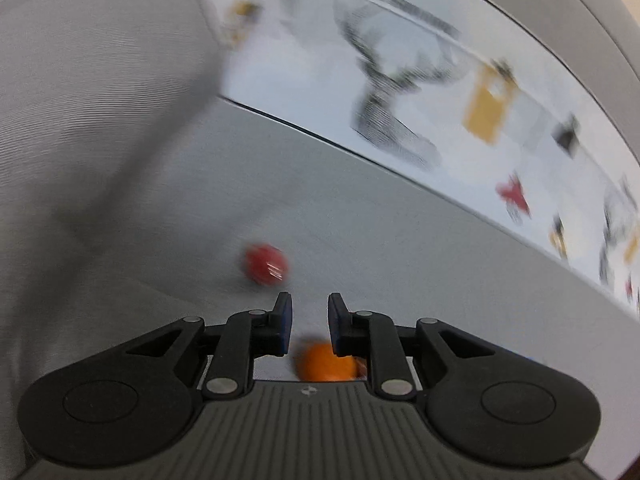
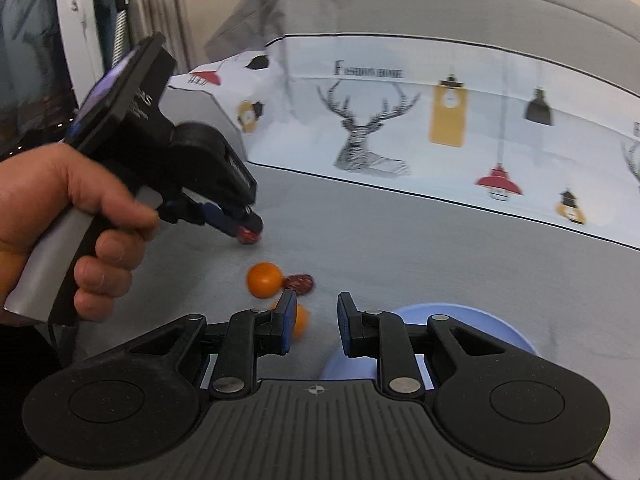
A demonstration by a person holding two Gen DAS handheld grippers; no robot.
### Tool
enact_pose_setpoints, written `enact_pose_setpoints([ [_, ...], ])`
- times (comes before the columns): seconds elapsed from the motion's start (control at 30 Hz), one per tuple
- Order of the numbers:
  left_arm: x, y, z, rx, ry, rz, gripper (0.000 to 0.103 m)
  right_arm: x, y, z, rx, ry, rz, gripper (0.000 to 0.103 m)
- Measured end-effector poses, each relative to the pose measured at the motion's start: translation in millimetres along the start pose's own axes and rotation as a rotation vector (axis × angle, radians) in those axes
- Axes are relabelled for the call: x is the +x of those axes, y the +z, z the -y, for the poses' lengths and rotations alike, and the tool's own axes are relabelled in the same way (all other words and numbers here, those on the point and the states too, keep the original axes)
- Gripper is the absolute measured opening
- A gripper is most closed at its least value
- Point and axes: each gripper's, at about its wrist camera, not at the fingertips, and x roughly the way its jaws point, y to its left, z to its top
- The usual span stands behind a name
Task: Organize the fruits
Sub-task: 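Grasp a red cherry tomato with the left tool while the right tool grasps a tangerine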
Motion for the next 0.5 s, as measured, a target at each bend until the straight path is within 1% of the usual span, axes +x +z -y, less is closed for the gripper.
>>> enact_pose_setpoints([
  [0.1, 1, 8, -14, -0.069, 0.034, 0.01, 0.021, 20, 5, -8, -0.007, 0.025, -0.026, 0.026],
  [0.13, 4, 10, -16, -0.076, 0.037, 0.003, 0.021, 26, 6, -11, -0.008, 0.029, -0.035, 0.031],
  [0.17, 6, 12, -16, -0.081, 0.039, -0.002, 0.022, 33, 8, -14, -0.01, 0.032, -0.047, 0.038],
  [0.2, 8, 13, -16, -0.085, 0.045, -0.003, 0.027, 40, 9, -17, -0.011, 0.033, -0.06, 0.042],
  [0.23, 10, 15, -15, -0.085, 0.054, -0.001, 0.035, 46, 10, -20, -0.012, 0.036, -0.073, 0.05],
  [0.27, 12, 16, -14, -0.082, 0.059, 0.0, 0.039, 53, 11, -22, -0.011, 0.045, -0.092, 0.053],
  [0.3, 15, 18, -13, -0.079, 0.062, -0.002, 0.045, 58, 11, -25, -0.012, 0.049, -0.107, 0.054],
  [0.33, 18, 20, -11, -0.076, 0.063, -0.006, 0.049, 62, 11, -26, -0.014, 0.048, -0.114, 0.054],
  [0.5, 39, 28, -5, -0.038, 0.1, -0.02, 0.049, 81, 12, -28, -0.022, 0.056, -0.156, 0.059],
])
